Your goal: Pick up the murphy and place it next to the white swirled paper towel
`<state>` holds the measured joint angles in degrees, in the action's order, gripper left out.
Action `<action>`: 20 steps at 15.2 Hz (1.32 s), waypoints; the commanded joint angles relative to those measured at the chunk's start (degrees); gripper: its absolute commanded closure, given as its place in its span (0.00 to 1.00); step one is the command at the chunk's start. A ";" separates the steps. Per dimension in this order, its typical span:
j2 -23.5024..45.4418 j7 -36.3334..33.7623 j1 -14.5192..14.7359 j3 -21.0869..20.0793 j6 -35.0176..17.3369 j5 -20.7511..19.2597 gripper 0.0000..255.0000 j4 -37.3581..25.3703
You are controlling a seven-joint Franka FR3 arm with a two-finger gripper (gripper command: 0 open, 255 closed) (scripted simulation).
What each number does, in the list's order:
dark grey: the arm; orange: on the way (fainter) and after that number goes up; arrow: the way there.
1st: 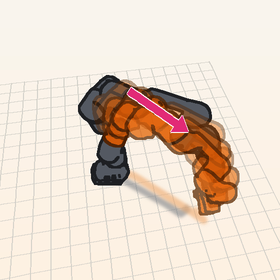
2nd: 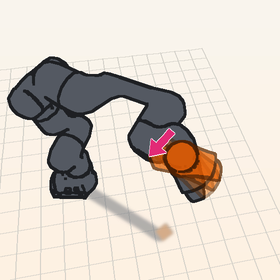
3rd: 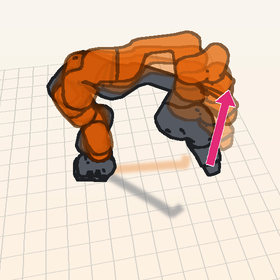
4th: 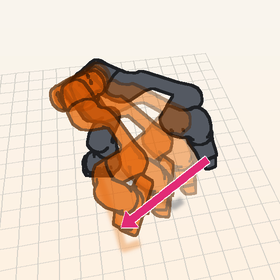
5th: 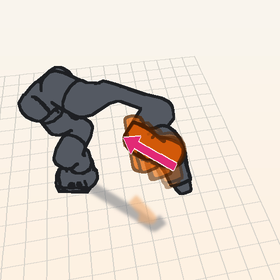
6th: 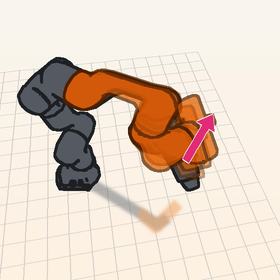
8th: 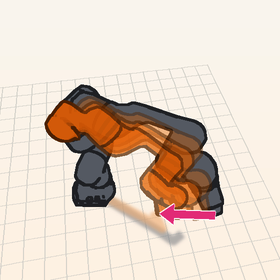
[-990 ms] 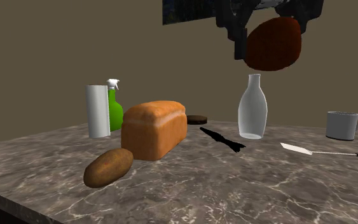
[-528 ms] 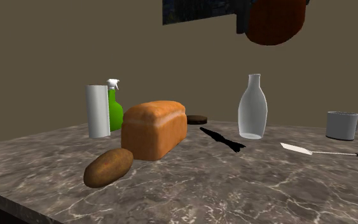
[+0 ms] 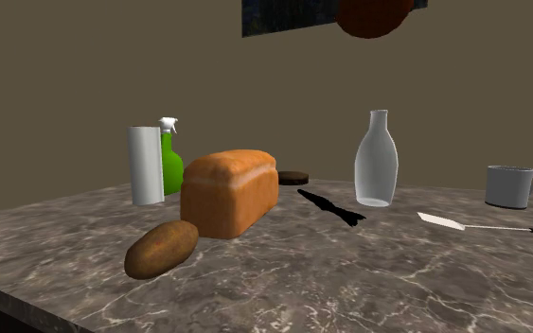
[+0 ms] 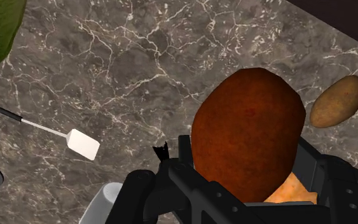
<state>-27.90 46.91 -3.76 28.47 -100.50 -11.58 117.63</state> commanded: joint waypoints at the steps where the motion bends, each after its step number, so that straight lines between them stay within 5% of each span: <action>1: -1.12 -2.87 0.38 -2.33 -0.20 0.13 1.00 1.67; 20: 2.37 -28.85 8.23 -22.76 -1.19 6.46 1.00 1.93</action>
<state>-26.17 19.46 4.00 6.74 -102.00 -5.48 120.41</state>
